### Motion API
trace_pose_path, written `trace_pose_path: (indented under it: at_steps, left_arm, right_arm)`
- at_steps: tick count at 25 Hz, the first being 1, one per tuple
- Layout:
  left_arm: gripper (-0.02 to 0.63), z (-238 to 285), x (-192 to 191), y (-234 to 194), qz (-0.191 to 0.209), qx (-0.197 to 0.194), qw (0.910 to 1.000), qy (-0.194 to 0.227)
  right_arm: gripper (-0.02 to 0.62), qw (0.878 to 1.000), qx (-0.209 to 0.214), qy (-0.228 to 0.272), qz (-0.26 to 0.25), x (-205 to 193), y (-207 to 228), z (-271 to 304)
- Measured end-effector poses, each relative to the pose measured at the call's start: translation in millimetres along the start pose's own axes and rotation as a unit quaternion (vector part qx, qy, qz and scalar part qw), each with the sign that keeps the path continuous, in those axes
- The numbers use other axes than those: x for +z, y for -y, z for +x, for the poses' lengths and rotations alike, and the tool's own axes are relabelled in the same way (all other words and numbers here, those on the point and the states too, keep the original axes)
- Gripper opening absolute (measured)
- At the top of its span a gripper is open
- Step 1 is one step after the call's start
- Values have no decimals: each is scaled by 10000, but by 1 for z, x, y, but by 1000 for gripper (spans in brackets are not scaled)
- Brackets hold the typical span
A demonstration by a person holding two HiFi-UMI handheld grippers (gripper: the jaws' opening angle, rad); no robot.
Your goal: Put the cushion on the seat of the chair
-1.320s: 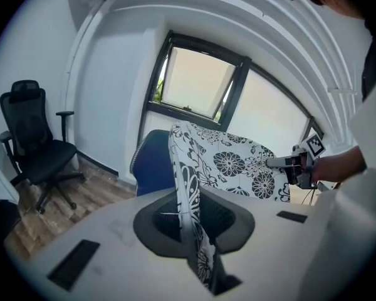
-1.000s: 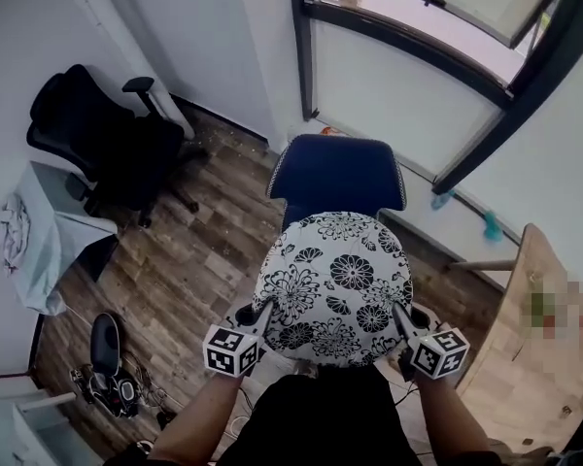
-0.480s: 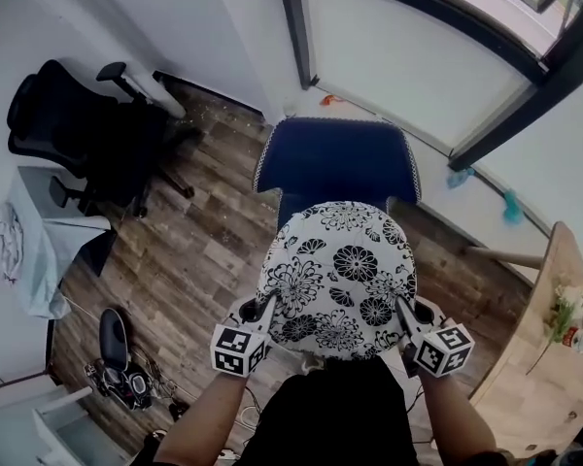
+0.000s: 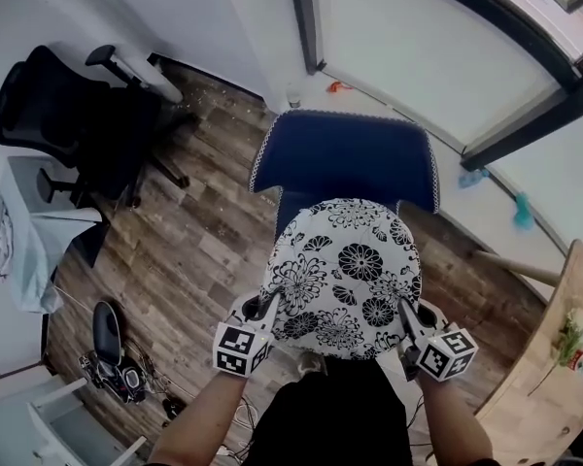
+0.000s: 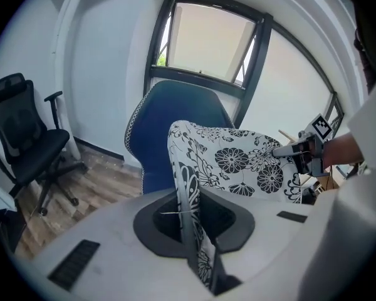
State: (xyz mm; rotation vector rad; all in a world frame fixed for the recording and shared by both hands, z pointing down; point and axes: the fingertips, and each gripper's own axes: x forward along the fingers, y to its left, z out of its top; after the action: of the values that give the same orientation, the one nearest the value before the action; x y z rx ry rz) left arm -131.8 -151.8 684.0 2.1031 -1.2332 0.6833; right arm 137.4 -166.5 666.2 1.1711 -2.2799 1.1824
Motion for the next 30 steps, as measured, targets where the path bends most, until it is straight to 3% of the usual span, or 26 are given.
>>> trace_pose_path:
  at_steps: [11, 30]
  left_arm:
    - [20, 60, -33, -20, -105, 18, 9999, -65]
    - [20, 120, -80, -51, -161, 59, 9993, -320]
  right_arm:
    - [37, 9998, 92, -155, -34, -16, 36, 47]
    - [37, 9981, 131, -600, 105, -52, 58, 105]
